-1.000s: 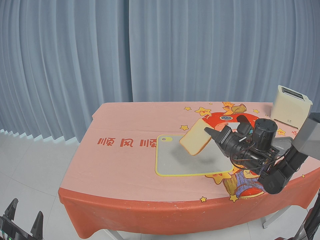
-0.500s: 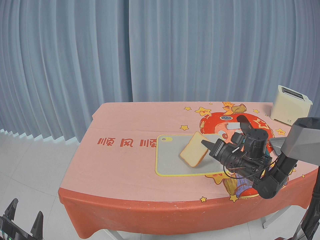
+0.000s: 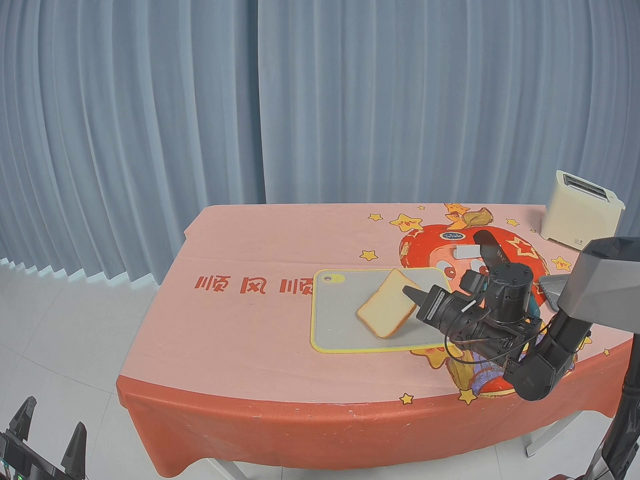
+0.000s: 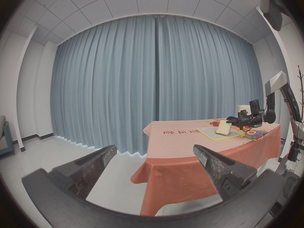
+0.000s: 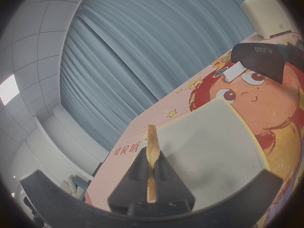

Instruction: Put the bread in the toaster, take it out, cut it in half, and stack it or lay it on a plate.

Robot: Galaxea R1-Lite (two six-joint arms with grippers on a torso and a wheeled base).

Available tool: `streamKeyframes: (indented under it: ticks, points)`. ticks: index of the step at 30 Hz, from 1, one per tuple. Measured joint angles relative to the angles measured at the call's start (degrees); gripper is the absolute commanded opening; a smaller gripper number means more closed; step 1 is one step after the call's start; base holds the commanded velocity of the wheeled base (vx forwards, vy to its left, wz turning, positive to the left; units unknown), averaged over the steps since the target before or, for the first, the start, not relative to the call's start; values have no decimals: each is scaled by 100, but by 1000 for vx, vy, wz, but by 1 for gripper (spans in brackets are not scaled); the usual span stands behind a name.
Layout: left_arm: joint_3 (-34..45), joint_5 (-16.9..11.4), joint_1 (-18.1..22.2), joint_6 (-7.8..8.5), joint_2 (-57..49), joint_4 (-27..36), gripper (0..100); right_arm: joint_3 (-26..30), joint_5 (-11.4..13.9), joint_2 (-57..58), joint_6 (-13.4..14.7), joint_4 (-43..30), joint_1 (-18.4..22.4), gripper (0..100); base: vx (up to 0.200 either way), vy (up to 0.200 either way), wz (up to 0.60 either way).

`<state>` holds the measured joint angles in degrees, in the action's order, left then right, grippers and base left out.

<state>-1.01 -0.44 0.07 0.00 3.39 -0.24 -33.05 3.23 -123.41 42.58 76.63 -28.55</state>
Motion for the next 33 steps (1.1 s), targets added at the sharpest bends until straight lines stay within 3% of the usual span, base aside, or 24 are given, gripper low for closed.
streamKeyframes:
  ticks: [3, 4, 9, 17, 33]
  points:
    - [0, 0, 0, 0, 0, 0, 100, 1, -59, 0, -60, 26, 0, 0, 0, 0, 0]
    - [0, 0, 0, 0, 0, 0, 100, 1, -100, 0, -98, 48, 0, 100, 0, 0, 0]
    - [0, 0, 0, 0, 0, 0, 100, 1, -244, 1, -475, 118, 24, 100, 0, 0, 0]
    - [0, 0, 0, 0, 0, 0, 100, 76, -352, 23, -728, 165, 55, 100, 0, 0, 0]
    - [0, 0, 0, 0, 0, 0, 100, 255, -358, -68, -1941, 151, 11, 100, 0, 0, 0]
